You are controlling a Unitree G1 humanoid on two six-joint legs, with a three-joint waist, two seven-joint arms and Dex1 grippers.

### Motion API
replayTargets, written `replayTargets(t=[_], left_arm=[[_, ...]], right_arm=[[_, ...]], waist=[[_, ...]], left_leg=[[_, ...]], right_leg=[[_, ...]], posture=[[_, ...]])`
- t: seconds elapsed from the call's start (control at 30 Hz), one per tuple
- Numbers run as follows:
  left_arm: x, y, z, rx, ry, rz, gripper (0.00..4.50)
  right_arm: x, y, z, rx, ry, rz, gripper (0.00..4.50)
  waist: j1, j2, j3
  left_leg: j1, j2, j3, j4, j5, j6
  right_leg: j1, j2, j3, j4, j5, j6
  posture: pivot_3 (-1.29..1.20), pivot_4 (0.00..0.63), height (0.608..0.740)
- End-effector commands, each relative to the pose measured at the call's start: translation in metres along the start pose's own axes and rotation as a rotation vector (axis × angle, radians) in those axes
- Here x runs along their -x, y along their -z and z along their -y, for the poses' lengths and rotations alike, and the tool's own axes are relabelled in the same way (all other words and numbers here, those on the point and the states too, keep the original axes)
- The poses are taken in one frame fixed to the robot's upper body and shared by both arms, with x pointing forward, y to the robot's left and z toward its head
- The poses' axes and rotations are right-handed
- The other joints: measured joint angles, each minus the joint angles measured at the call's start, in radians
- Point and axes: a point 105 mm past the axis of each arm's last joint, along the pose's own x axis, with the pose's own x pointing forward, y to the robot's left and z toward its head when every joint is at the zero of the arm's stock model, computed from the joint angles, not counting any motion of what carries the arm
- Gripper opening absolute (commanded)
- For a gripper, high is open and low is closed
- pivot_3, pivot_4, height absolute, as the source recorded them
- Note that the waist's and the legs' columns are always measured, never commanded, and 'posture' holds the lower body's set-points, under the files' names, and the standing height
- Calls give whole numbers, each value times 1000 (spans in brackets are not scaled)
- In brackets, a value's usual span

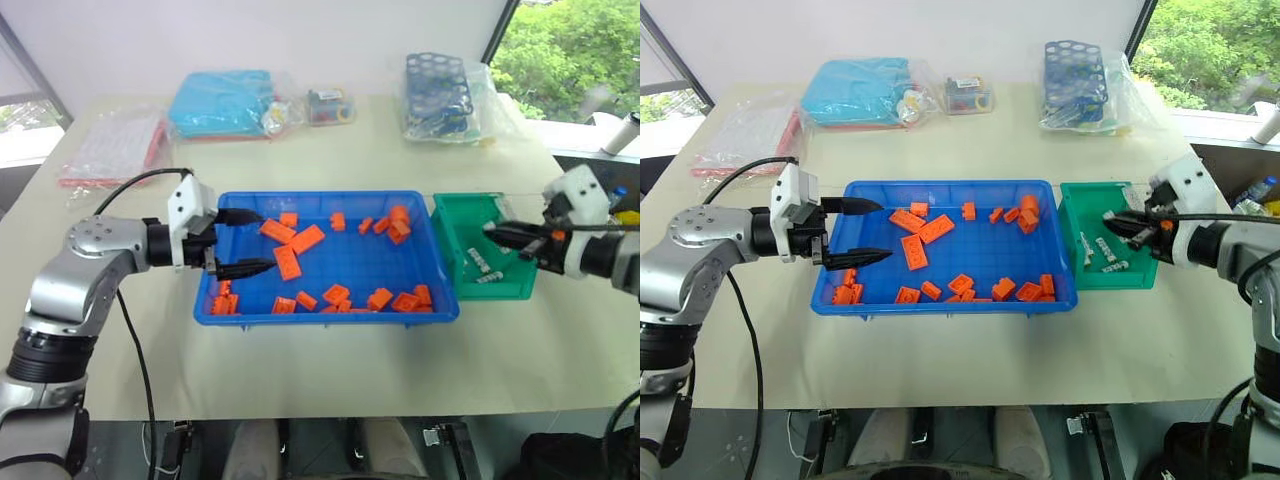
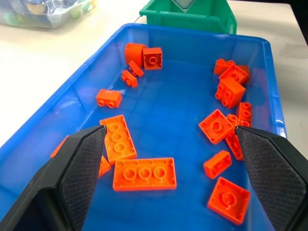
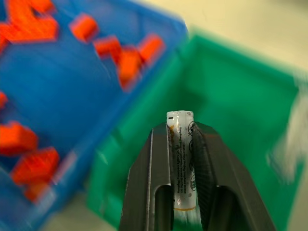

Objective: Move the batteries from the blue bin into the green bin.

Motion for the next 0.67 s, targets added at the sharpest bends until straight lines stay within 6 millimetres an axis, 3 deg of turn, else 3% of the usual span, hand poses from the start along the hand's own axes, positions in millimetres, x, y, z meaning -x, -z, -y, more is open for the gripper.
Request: replayTargets(t=[0.03,0.13,0.27,0.47,0.67], left_arm=[[0,-9,-1,-35,10,25,4500],[1,-11,-2,-36,4,35,4500],[19,-9,-3,-19,-20,15,4500],[64,-8,-13,17,-66,-47,4500],[90,-4,-25,-9,-150,-108,4500]], right_arm=[[5,-10,7,64,72,51,2485],[6,-7,13,84,79,57,4020],[27,-3,30,100,44,87,4020],[72,-6,55,129,-80,129,4020],[74,-5,73,157,-116,120,4020]], waist=[[-3,0,0],[-1,0,0],[4,0,0],[0,0,0],[-6,1,0]], left_leg=[[0,0,0,0,0,0],[0,0,0,0,0,0],[0,-1,0,0,0,0],[1,0,0,0,0,0],[12,1,2,-4,0,0]], right_leg=[[0,0,0,0,0,0],[0,0,0,0,0,0],[0,-1,0,0,0,0],[1,0,0,-1,0,0],[10,-1,0,-3,-1,0]], posture=[[0,150,739],[0,150,739],[0,150,739],[0,150,739],[0,150,739]])
